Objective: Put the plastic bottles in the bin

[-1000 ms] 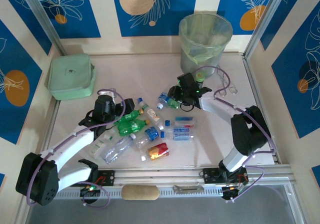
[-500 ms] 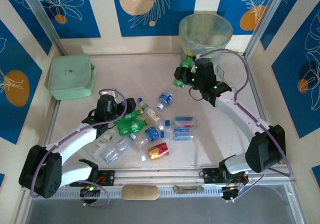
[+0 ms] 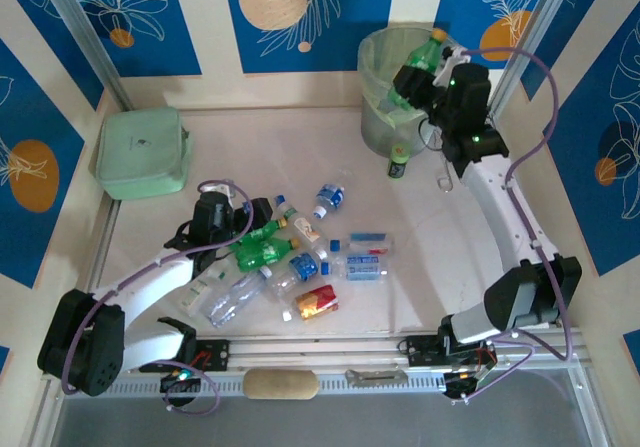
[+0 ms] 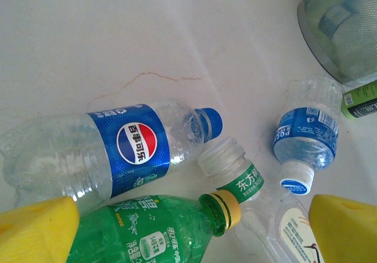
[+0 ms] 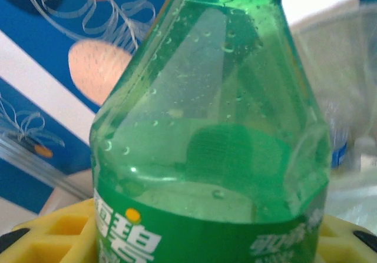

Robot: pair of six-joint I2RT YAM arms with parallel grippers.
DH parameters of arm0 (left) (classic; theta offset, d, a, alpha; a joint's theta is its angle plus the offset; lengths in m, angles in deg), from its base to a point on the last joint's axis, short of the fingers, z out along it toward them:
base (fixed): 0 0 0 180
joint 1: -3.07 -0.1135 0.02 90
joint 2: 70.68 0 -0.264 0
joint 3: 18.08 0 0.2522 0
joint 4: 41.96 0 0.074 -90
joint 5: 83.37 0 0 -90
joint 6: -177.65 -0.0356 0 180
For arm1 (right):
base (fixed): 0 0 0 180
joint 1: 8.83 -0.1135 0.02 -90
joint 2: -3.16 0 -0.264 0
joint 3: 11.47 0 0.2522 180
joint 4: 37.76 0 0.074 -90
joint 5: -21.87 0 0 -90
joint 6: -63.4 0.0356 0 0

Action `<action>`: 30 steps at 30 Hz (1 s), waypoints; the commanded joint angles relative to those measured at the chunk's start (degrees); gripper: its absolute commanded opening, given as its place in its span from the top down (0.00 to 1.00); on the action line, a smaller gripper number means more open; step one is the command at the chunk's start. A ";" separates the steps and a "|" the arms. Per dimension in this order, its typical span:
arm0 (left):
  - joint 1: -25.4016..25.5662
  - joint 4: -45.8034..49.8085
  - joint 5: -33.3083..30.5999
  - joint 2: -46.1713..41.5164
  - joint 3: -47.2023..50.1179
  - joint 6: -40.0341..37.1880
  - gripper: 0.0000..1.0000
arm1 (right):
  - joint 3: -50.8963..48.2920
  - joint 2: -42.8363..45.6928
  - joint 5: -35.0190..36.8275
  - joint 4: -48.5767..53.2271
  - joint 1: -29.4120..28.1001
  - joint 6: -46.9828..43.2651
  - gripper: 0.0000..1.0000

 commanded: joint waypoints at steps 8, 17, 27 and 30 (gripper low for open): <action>-0.55 0.21 0.13 -2.78 1.39 -0.13 0.00 | 25.19 -20.26 4.52 4.78 5.58 -4.31 0.47; -0.70 1.01 -0.47 -3.33 1.59 -0.68 0.00 | 61.78 -46.10 4.58 26.48 5.28 -5.51 0.47; -0.83 0.21 0.07 -1.85 1.28 -1.11 0.00 | 64.55 -52.15 2.90 29.27 3.87 -5.24 0.47; -0.84 0.03 0.21 -1.66 1.15 -1.20 0.00 | 64.38 -52.36 2.63 29.54 3.63 -5.71 0.47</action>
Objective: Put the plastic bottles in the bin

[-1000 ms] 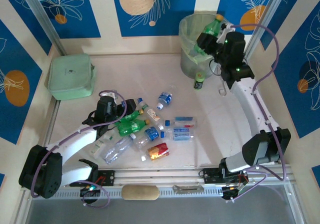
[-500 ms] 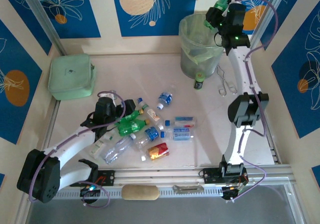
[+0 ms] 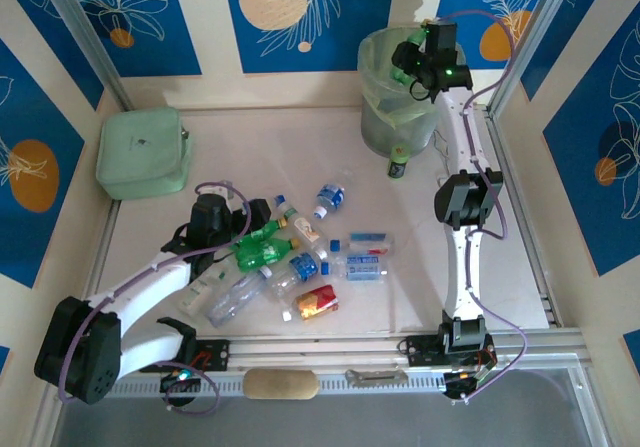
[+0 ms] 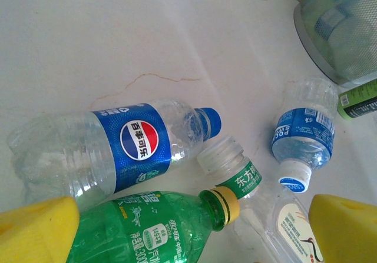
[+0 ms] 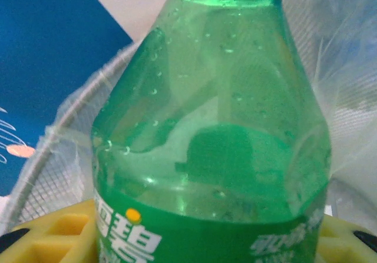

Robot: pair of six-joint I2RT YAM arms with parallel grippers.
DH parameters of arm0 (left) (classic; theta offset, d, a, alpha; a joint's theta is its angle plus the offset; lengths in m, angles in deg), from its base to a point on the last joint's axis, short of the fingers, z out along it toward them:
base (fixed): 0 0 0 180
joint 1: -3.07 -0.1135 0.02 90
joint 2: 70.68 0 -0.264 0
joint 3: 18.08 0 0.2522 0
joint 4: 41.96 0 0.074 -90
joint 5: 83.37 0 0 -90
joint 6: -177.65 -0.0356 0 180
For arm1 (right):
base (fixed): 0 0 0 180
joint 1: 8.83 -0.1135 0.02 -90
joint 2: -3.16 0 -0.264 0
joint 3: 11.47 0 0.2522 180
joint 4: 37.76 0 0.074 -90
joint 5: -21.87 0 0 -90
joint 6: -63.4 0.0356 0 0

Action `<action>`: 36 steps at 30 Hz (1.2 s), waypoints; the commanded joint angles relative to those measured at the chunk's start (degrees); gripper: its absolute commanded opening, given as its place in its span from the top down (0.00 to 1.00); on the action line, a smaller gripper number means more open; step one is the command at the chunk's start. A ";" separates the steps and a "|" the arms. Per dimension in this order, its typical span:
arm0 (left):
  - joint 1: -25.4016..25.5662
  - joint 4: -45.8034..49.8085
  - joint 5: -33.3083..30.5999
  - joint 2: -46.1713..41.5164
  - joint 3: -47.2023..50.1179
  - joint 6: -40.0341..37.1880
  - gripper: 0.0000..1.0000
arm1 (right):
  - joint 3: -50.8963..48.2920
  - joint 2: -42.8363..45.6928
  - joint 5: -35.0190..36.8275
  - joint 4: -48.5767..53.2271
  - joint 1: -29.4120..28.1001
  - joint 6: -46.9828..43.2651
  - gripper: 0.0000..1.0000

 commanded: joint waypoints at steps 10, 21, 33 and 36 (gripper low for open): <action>-0.72 -0.45 0.49 0.48 -0.25 -0.96 0.00 | 2.58 1.90 -0.46 1.39 -0.67 -3.27 0.07; -0.75 0.49 0.49 -0.31 -0.42 -1.18 0.00 | -2.09 12.56 -0.70 -0.58 -2.58 -3.57 0.01; -0.75 15.53 1.53 -5.10 -5.11 -8.45 0.00 | -40.66 39.31 -5.75 -13.01 -12.13 -6.15 0.01; -0.72 23.70 3.96 -7.42 -7.60 -11.80 0.00 | -54.19 46.58 -5.76 -18.82 -14.74 -4.56 0.01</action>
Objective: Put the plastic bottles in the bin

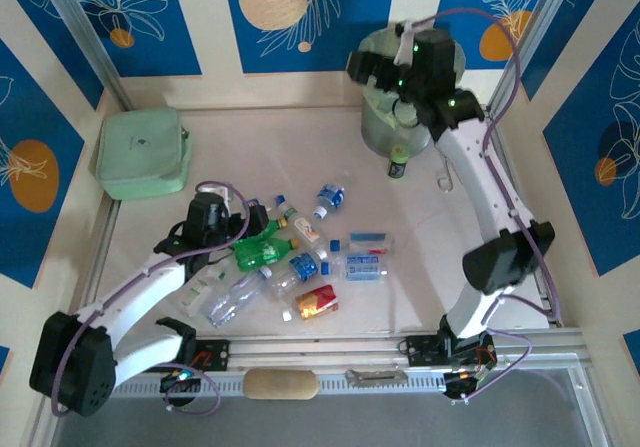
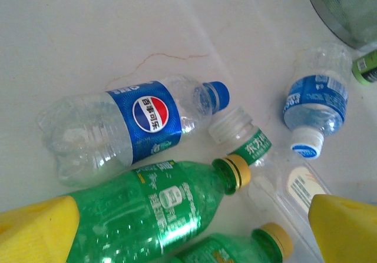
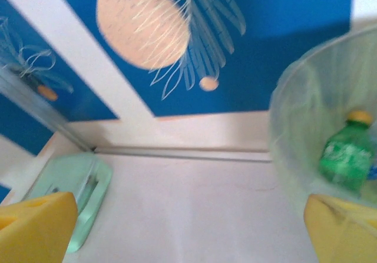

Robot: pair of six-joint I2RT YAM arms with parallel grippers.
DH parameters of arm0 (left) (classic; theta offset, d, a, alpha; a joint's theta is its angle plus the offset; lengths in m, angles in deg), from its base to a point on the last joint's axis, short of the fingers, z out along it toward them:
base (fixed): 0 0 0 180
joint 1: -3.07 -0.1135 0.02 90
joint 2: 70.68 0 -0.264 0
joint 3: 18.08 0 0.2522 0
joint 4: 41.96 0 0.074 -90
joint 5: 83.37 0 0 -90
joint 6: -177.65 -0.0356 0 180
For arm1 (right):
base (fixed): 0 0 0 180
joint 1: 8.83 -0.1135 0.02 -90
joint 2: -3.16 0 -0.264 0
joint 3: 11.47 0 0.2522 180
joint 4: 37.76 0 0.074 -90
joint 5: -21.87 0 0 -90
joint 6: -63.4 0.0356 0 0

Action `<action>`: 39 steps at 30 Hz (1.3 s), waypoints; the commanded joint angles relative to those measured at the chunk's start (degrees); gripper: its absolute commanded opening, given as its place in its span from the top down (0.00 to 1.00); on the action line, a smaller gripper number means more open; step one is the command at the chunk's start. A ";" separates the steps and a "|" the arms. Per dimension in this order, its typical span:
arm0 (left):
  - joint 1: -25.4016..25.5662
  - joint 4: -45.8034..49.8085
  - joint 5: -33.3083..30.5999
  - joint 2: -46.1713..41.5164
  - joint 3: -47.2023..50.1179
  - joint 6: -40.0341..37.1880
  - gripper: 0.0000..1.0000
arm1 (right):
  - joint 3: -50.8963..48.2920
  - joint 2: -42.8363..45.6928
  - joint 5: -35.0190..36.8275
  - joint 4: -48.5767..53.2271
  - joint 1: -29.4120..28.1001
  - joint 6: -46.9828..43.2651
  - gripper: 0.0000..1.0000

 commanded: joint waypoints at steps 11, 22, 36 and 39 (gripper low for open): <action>1.78 33.47 9.15 -9.49 -5.66 -4.32 0.00 | -38.02 17.85 -1.08 -13.47 -5.65 9.44 0.01; 10.56 41.14 5.76 -13.56 -1.48 6.52 0.00 | -44.46 21.54 1.13 -15.58 -4.61 14.41 0.01; 20.28 38.12 -1.91 -5.91 4.18 10.19 0.00 | -46.32 21.71 -0.60 -16.42 -3.10 17.18 0.01; 22.61 37.31 -2.06 -3.39 3.67 10.00 0.00 | -46.88 21.83 -0.84 -16.76 -2.70 17.89 0.01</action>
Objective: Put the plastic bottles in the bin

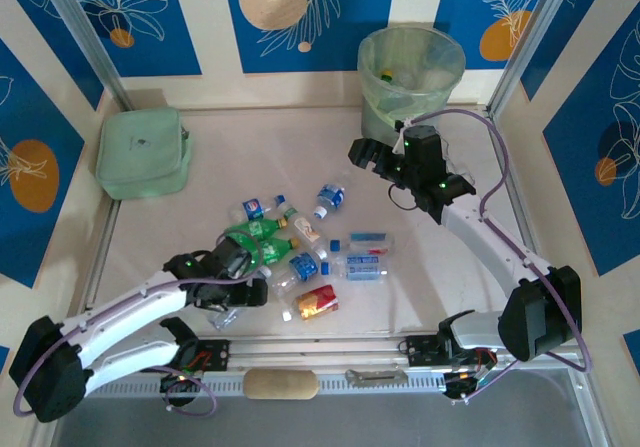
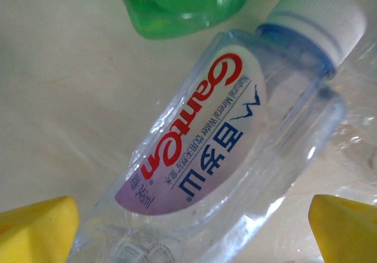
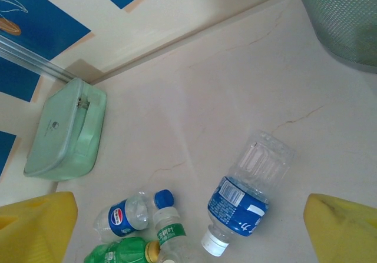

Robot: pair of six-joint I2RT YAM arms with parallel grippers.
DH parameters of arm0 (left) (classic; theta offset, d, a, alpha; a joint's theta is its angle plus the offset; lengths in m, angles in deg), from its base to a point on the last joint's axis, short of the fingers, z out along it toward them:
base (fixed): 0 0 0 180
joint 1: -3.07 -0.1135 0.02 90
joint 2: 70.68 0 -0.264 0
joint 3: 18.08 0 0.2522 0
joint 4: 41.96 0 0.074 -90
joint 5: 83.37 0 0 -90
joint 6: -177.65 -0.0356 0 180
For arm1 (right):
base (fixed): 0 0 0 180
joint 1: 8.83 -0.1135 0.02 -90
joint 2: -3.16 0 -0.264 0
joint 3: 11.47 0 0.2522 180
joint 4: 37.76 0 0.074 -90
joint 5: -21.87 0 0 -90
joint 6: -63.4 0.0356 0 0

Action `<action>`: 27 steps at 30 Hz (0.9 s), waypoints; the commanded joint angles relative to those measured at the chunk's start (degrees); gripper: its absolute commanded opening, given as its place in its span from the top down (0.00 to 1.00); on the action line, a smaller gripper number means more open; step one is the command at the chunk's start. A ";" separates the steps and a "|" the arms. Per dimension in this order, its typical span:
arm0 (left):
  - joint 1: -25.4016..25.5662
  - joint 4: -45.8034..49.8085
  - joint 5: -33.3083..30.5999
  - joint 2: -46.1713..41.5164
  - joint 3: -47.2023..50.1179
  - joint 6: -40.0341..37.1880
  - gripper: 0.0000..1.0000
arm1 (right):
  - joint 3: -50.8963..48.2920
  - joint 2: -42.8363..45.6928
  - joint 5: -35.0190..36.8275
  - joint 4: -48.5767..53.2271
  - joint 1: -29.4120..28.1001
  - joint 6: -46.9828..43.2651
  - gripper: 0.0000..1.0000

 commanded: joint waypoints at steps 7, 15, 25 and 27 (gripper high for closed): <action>8.64 -1.32 -2.95 3.80 0.29 2.68 0.00 | -2.25 0.98 -1.93 -2.52 1.47 3.29 0.01; 13.45 -1.23 -7.42 7.56 -0.67 2.10 0.11 | -2.88 1.05 -3.19 -2.89 2.65 4.72 0.01; 14.77 -1.91 -10.05 7.46 0.33 1.80 0.48 | -4.78 1.95 -3.14 -3.05 3.92 6.60 0.01; 14.77 -2.25 -10.27 7.12 0.56 1.73 0.53 | -4.89 1.82 -3.44 -3.38 4.22 7.07 0.01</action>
